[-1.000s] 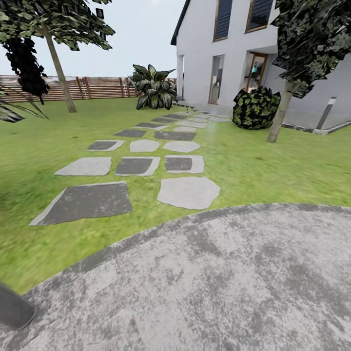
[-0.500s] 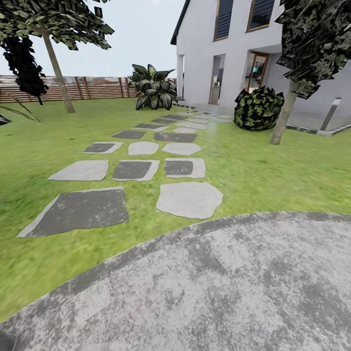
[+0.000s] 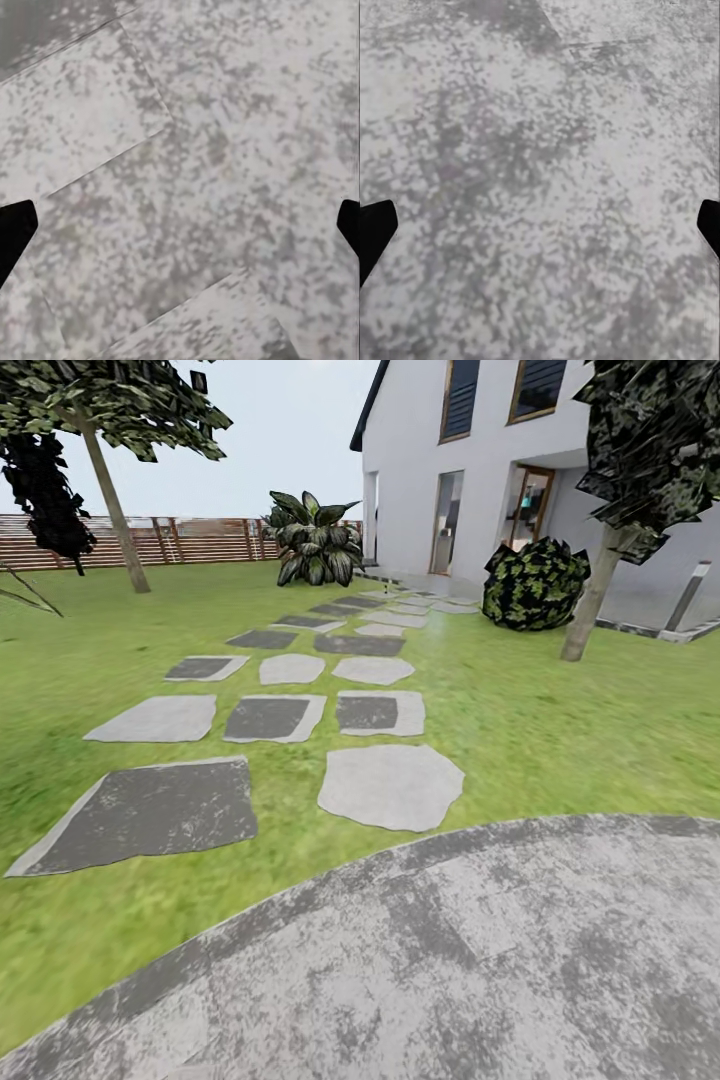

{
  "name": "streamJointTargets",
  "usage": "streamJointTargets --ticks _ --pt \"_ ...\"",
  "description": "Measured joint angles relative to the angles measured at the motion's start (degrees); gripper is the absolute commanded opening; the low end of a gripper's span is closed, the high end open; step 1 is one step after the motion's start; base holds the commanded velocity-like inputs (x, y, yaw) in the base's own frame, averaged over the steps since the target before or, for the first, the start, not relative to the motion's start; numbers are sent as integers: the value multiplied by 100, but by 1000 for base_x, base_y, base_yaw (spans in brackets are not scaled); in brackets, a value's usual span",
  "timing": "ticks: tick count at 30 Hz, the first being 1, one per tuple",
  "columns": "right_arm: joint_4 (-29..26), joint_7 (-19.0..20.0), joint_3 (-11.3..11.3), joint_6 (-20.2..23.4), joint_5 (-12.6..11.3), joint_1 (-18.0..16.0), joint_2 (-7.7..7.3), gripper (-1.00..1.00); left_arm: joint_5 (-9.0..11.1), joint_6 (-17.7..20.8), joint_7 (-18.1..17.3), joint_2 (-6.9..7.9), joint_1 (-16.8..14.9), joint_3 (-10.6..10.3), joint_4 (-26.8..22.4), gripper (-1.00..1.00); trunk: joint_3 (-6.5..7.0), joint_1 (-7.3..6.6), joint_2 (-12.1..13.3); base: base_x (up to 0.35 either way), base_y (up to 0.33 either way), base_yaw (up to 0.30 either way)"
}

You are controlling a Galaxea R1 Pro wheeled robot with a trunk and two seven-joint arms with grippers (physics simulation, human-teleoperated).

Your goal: In the garden, pick up the pesticide atomizer on the floor and spray pesticide onto both trees until each tree trunk is fully covered.

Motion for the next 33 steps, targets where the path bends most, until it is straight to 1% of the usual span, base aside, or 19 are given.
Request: streamJointTargets --ticks 33 --pt "2 -6 -2 -9 1 0 -3 100 0 9 0 -8 0 -22 9 100 0 0 0 340 0 0"
